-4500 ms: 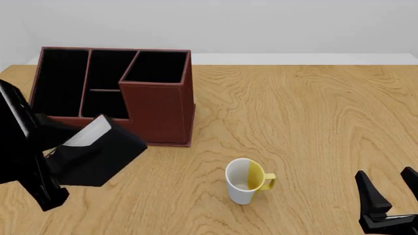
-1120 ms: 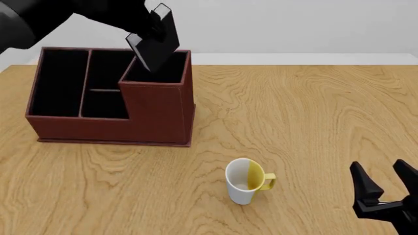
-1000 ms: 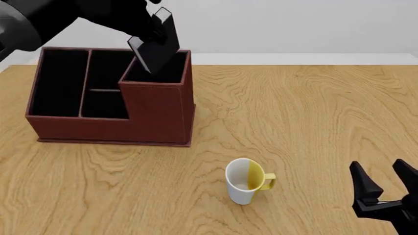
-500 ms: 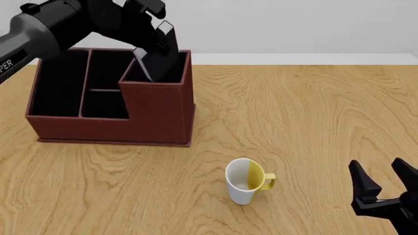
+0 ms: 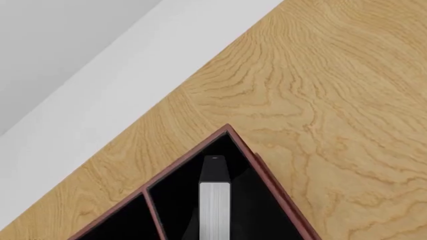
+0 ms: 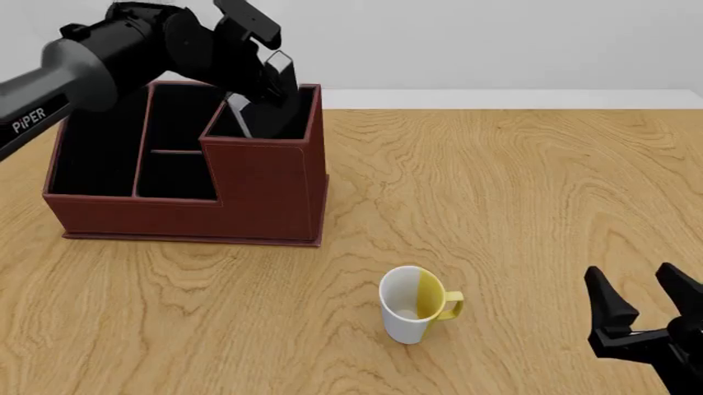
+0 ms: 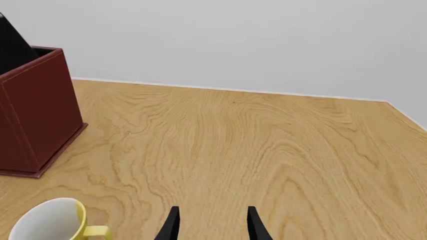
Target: Pick up the book and place it in the right compartment of the caddy.
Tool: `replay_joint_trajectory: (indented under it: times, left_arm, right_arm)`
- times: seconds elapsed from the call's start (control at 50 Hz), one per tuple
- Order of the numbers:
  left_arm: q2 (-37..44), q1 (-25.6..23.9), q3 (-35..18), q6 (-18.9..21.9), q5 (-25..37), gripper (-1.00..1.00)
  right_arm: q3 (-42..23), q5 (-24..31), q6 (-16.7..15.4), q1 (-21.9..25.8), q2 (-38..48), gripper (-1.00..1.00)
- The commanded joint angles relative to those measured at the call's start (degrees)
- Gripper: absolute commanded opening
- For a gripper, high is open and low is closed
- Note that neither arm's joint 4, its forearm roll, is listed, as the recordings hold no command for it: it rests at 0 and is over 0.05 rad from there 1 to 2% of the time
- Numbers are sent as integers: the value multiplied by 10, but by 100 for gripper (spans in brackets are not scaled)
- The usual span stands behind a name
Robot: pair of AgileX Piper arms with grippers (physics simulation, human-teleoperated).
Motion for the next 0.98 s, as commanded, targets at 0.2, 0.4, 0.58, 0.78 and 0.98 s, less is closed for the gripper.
replay_joint_trajectory:
  times: [0.2, 0.4, 0.58, 0.78, 0.98]
  left_arm:
    - [9, 6, 2, 9, -12, -100]
    - [6, 5, -1, 6, -10, 100]
    - [0, 6, 2, 9, -8, 100]
    - [-33, 5, 21, 5, -10, 100]
    - [-106, -1, 92, -3, -39, 100]
  right_arm:
    - [0, -17, -1, 0, 20, 100]
    - [0, -6, -1, 0, 8, 100]
    - [0, 16, -1, 1, -16, 100]
    - [0, 18, -1, 2, -19, 100]
    - [0, 24, -3, 5, -25, 100]
